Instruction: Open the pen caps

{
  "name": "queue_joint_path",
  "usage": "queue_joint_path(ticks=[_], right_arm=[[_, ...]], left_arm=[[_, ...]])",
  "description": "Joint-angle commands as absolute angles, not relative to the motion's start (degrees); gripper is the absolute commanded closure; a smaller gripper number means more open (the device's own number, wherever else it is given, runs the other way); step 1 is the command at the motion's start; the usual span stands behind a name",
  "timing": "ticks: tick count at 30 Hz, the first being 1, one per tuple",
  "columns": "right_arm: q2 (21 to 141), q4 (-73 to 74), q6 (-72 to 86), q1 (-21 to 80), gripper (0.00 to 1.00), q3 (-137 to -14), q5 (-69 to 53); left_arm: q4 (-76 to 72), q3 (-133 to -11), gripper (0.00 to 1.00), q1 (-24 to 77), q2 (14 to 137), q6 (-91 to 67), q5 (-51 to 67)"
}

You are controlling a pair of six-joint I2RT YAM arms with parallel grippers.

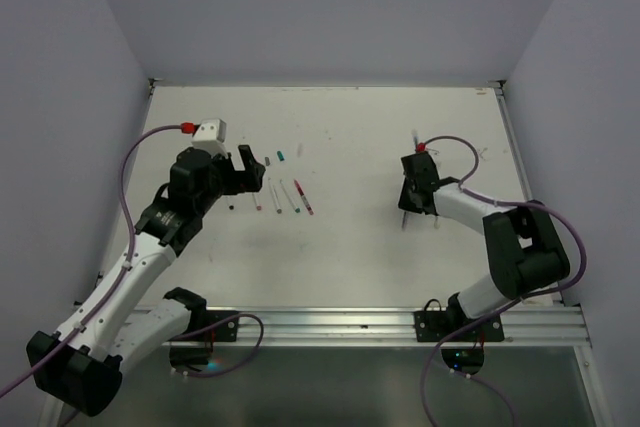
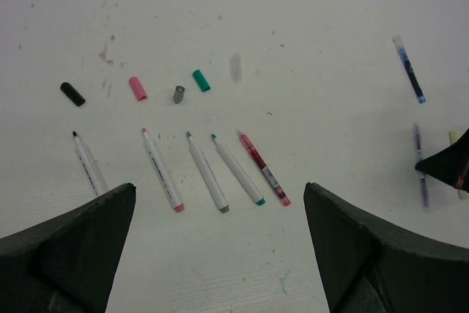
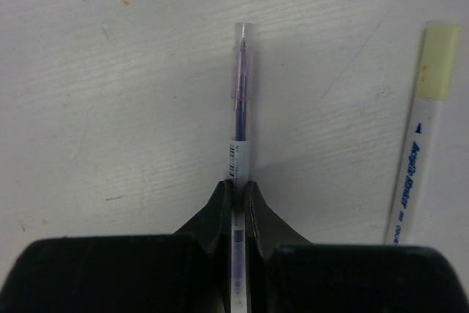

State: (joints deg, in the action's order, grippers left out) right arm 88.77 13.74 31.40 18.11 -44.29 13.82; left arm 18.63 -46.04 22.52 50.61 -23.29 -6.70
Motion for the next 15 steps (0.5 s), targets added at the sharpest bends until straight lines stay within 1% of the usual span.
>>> queue_joint_path(ticks=[1, 5, 9, 12, 15], right_arm=[[89.56, 10.64, 30.24, 23.54, 1.00, -42.71, 9.14], [86.15, 3.98, 29.53, 33.63, 1.00, -42.72, 8.36], [82.63, -2.71, 28.57, 40.24, 1.00, -42.71, 8.61], [79.91, -8.25, 26.73, 43.41, 1.00, -42.28, 7.12], [78.05, -13.61, 25.23, 46.05, 1.00, -41.49, 4.57]], left_arm=[[13.89, -45.44, 0.00, 22.24, 51.94, -25.04, -0.81], [10.29, -44.39, 0.00, 22.32, 54.66, -28.91, 4.91], [3.01, -42.19, 0.00, 22.67, 59.31, -34.70, 12.73], [-1.29, -41.57, 0.00, 24.95, 62.74, -37.26, 12.75], [-3.50, -42.54, 0.00, 28.73, 65.82, -38.76, 8.81]])
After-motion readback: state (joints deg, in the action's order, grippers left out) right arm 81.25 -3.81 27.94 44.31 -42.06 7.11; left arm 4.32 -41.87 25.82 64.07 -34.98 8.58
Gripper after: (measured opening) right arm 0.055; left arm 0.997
